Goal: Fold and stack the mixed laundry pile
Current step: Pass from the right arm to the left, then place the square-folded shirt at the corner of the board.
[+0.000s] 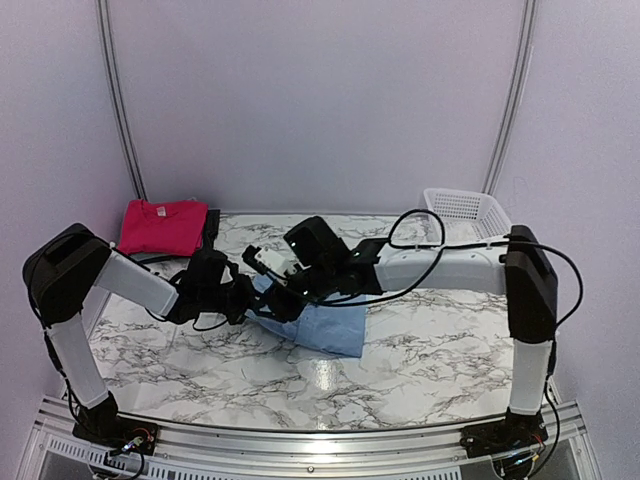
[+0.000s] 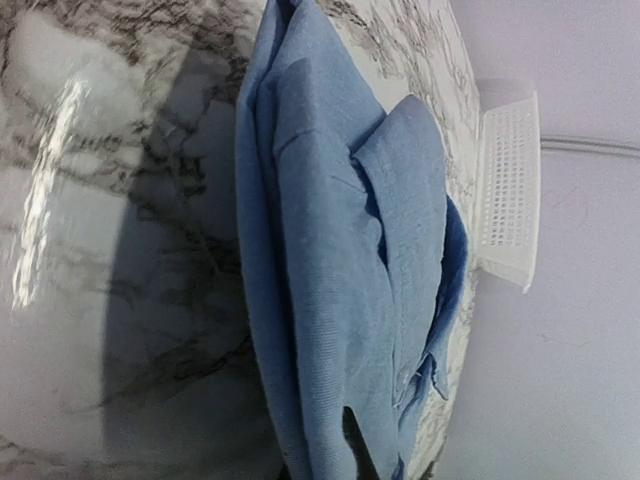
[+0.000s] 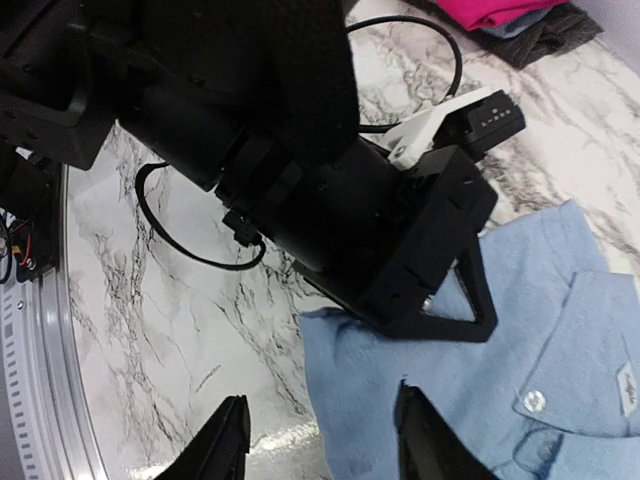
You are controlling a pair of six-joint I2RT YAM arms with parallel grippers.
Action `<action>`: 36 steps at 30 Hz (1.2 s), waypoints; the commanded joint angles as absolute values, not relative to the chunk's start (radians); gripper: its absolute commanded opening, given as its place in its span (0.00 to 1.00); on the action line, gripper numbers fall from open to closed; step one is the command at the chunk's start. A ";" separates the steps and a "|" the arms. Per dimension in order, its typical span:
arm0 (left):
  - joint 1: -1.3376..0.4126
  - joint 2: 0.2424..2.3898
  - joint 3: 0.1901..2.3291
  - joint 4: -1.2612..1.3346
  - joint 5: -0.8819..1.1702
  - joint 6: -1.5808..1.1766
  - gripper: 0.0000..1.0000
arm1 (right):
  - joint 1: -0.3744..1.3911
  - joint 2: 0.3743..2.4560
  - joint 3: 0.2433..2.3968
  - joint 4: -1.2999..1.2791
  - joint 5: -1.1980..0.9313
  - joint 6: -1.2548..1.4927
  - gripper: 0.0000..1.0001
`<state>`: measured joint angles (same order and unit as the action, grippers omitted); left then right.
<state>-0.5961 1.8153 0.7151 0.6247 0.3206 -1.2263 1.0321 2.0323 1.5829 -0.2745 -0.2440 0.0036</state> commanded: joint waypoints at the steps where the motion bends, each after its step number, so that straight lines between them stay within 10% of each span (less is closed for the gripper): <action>1: -0.568 1.794 0.890 0.196 0.256 -0.915 0.00 | 0.953 1.850 1.503 -0.241 -0.242 0.069 0.54; 6: -0.528 1.904 1.246 -0.285 0.177 -0.523 0.00 | 0.895 1.705 1.359 -0.230 -0.229 0.127 0.98; 21: -0.403 2.217 2.084 -0.727 -0.116 -0.006 0.00 | 0.824 1.545 1.172 -0.253 -0.094 0.196 0.99; 36: -0.243 2.184 2.194 -0.719 -0.137 0.122 0.00 | 0.711 1.535 1.125 -0.210 -0.113 0.229 0.99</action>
<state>-0.2661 2.2200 2.1632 -0.7139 -0.1329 0.0750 0.7574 1.5650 1.1397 -0.2394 -0.0902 0.2043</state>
